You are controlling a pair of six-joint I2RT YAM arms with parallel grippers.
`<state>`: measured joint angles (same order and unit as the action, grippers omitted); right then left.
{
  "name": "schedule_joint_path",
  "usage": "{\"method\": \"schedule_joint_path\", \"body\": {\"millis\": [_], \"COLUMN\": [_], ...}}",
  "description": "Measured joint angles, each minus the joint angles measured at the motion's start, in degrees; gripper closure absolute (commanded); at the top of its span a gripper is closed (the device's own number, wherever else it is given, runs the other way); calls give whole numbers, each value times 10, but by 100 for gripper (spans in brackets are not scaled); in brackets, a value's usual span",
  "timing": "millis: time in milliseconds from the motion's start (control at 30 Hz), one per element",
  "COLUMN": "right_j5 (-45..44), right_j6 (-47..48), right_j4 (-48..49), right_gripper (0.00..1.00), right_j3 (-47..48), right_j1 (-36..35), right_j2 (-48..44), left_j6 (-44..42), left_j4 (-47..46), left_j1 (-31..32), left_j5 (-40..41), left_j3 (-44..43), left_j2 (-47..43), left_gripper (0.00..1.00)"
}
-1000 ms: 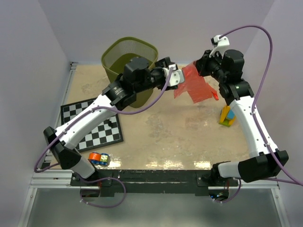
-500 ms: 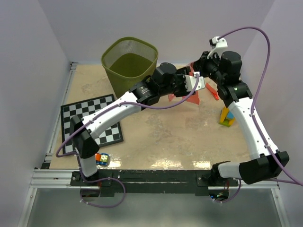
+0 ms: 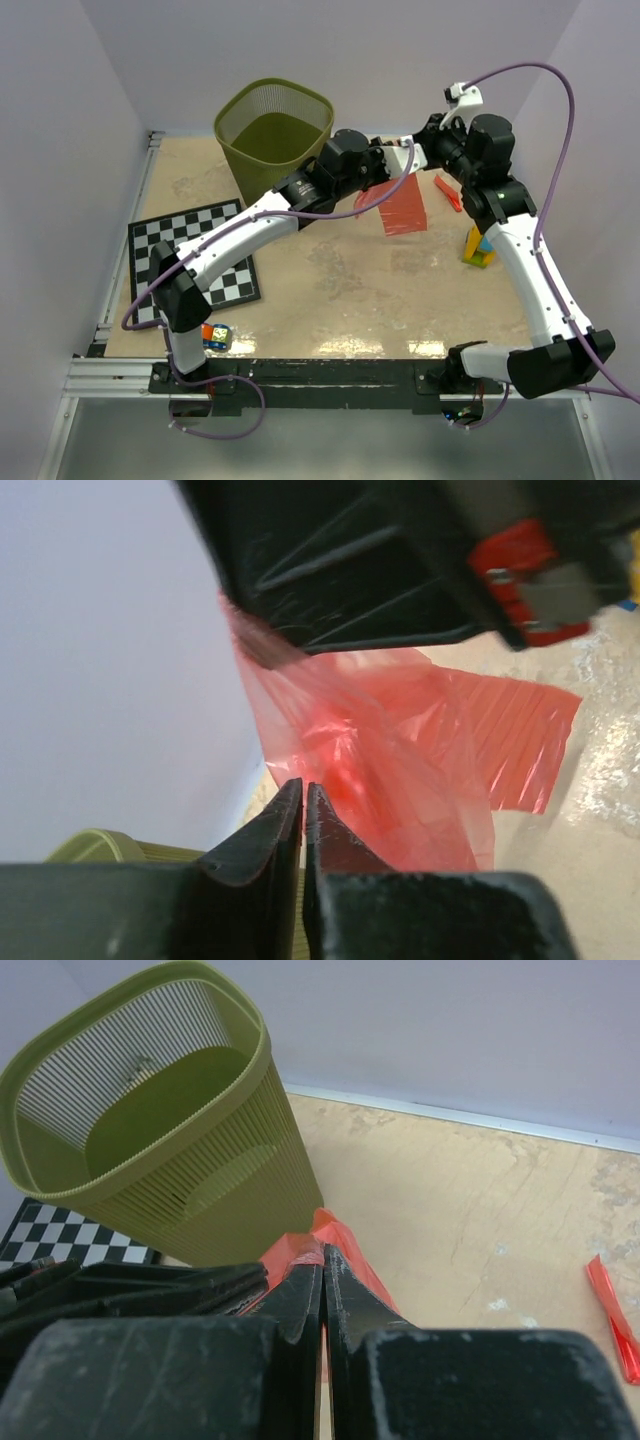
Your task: Put the trash bags into the trash bin
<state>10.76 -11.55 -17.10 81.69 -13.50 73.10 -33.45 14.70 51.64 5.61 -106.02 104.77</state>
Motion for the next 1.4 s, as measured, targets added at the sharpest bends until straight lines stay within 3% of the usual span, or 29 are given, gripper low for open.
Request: {"method": "schedule_joint_path", "body": {"millis": [67,133,533,733,1000,1167,1267,1333,1400], "right_j5": [1,1,7,9,24,38,42,44,47], "right_j6": [-1,-7,-76,-100,-112,-116,-115,-111,-103], "right_j4": [0,0,7,10,12,12,10,10,12], "right_gripper": [100,100,100,100,100,100,100,100,83], "right_j3": [-3,-7,-25,-25,-27,-29,-29,-31,-37], "right_j1": [0,0,14,24,33,36,38,38,38], "right_j2": [0,0,0,0,0,0,0,0,0], "left_j6": [18,37,78,78,78,73,84,94,104], "left_j4": [0,-7,-21,-28,-52,-62,-61,-59,-54], "left_j1": [-7,-11,16,47,58,49,42,32,23], "left_j5": [-6,-18,-52,-14,100,142,143,136,125], "left_j3": [0,7,48,40,30,18,5,-5,-10], "left_j2": [0,-3,-29,-13,37,49,51,51,51], "left_gripper": [58,46,43,44,57,79,100,100,100]}}
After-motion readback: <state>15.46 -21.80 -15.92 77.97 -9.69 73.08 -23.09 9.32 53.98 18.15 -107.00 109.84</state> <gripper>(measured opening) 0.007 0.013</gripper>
